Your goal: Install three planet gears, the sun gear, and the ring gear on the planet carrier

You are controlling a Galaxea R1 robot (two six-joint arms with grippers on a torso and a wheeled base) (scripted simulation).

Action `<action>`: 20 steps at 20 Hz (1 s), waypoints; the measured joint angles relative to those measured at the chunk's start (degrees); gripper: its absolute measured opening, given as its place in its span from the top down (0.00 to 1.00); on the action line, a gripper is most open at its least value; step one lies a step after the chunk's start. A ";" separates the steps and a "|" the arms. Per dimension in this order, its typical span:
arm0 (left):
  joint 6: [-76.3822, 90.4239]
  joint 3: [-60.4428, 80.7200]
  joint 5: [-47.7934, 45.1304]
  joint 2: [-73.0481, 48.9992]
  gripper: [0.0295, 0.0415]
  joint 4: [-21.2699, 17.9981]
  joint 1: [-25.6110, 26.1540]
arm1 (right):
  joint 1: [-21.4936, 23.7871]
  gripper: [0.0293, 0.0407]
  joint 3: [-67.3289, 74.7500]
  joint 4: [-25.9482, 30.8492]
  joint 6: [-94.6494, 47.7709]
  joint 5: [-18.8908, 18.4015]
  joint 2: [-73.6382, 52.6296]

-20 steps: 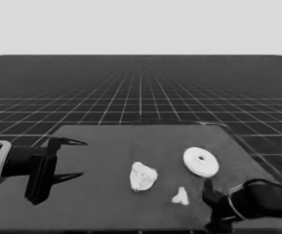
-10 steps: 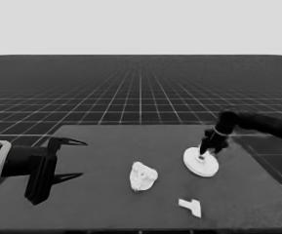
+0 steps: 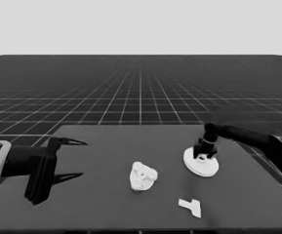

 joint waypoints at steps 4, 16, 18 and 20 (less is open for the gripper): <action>0.00 0.00 0.00 0.00 0.25 0.00 0.00 | -0.92 0.19 -1.72 -0.22 -0.75 1.01 0.83; 0.00 0.00 0.00 0.00 0.25 0.00 0.00 | -0.95 0.51 -1.94 -0.25 -0.85 1.14 0.93; 0.00 0.00 0.00 0.00 0.25 0.00 0.00 | 5.09 0.51 5.72 1.86 2.56 -4.91 -2.79; 0.00 0.00 0.00 0.00 0.25 0.00 0.00 | 7.72 0.51 6.53 3.06 2.84 -6.94 -3.22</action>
